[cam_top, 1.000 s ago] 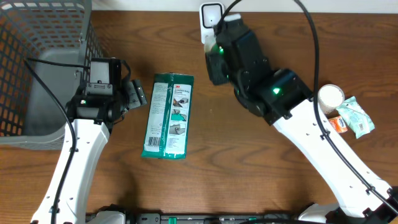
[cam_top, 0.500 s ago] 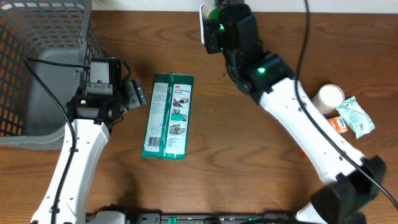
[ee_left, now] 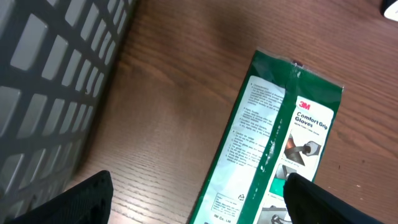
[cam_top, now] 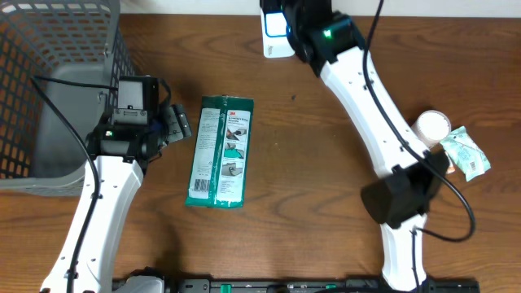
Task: Scan the item barcode
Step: 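Carry the green jar with the right gripper to the white scanner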
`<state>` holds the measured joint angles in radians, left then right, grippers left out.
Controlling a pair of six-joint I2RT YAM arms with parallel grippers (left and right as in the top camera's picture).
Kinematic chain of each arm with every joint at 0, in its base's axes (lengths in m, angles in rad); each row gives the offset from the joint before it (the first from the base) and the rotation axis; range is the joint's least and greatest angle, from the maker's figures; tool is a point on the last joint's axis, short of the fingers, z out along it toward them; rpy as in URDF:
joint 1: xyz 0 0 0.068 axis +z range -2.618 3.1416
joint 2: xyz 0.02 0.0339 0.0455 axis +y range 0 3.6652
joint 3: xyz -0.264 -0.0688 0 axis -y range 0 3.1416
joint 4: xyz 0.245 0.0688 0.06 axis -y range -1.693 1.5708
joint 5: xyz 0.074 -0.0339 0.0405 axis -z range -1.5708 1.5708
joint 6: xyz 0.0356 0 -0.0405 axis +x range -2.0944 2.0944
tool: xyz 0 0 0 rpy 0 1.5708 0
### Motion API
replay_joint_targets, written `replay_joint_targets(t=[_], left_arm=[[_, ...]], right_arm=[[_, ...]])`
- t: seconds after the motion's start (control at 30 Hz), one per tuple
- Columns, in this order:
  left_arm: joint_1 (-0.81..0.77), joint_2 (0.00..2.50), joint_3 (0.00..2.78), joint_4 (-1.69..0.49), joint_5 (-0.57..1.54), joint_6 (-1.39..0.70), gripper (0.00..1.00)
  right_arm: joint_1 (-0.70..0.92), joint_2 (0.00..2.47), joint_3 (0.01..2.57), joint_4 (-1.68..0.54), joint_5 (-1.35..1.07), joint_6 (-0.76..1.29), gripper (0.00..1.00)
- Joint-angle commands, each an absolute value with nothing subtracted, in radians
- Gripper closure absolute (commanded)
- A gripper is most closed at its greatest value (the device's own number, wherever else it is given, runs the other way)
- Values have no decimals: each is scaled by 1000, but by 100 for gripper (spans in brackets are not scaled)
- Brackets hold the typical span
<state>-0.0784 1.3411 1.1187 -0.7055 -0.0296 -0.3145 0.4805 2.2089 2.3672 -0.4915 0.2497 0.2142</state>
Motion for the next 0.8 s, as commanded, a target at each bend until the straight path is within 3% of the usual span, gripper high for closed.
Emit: replay_joint_targets(t=[0.0, 0.37, 0.77], left_arm=[[-74, 1340, 1117, -706, -39, -312, 15], [-74, 1339, 1117, -706, -39, -312, 15], [-74, 1339, 1117, -706, -39, -312, 15]], right_arm=[[461, 2285, 2461, -479, 241, 201, 99], [405, 2508, 2460, -315, 201, 220, 99], [406, 2638, 2460, -152, 202, 96, 99]])
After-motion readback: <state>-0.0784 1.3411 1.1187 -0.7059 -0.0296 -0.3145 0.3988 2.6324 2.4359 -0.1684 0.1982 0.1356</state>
